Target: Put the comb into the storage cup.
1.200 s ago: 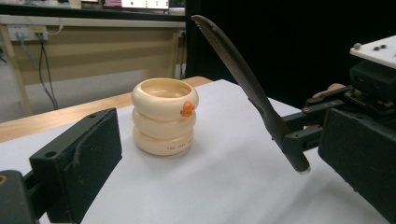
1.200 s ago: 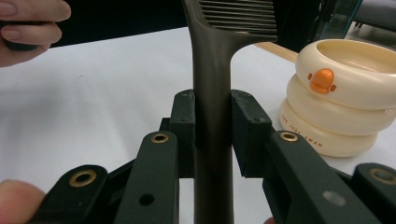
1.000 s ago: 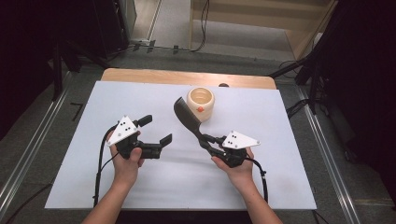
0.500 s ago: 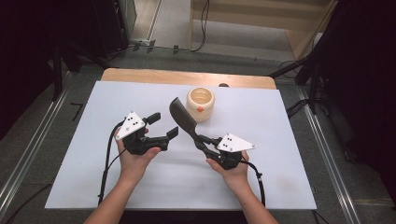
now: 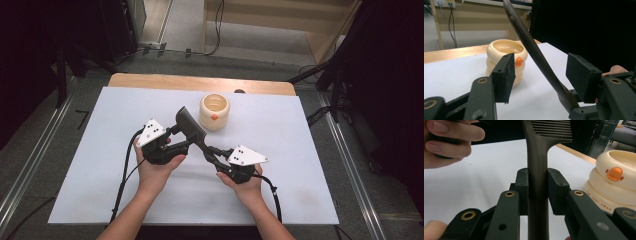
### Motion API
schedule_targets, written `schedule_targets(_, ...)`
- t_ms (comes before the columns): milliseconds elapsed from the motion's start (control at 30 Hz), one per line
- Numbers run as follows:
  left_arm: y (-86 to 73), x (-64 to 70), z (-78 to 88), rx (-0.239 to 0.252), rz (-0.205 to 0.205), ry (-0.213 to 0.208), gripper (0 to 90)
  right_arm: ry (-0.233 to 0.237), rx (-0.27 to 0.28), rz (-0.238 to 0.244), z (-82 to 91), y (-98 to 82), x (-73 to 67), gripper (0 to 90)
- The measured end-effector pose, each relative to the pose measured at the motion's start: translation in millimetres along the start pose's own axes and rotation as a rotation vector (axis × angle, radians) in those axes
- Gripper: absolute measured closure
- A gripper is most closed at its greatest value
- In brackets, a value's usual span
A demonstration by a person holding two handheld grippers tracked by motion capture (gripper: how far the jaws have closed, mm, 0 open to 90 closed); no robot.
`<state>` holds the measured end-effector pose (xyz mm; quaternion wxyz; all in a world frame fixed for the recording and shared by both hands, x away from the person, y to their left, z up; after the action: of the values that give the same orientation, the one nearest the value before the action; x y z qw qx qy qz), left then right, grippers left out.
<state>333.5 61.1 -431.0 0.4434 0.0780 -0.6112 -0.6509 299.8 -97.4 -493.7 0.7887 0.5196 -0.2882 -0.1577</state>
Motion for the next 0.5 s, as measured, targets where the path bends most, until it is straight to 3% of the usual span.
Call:
schedule_targets(200,2.1,-3.4,-1.0,0.007,0.038,0.030,49.3,-0.001,0.002,0.013,-1.6,2.5,-4.0,70.6)
schedule_targets(500,2.7,-4.5,-2.4,0.001,0.101,0.013,61.6,-0.017,-0.010,0.033,-6.0,3.0,-8.4,70.6)
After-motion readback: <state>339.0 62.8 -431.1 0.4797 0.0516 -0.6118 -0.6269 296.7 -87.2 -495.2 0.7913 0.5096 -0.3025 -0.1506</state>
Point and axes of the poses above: each handheld gripper's, and its own axes: z roughly backward along the jaws, y roughly out of its top, x roughly to its right, the point moved 6 cm from there along -z, roughly forward along the jaws, and after that the axes turned 15 degrees about z, right-handed, at the moved point
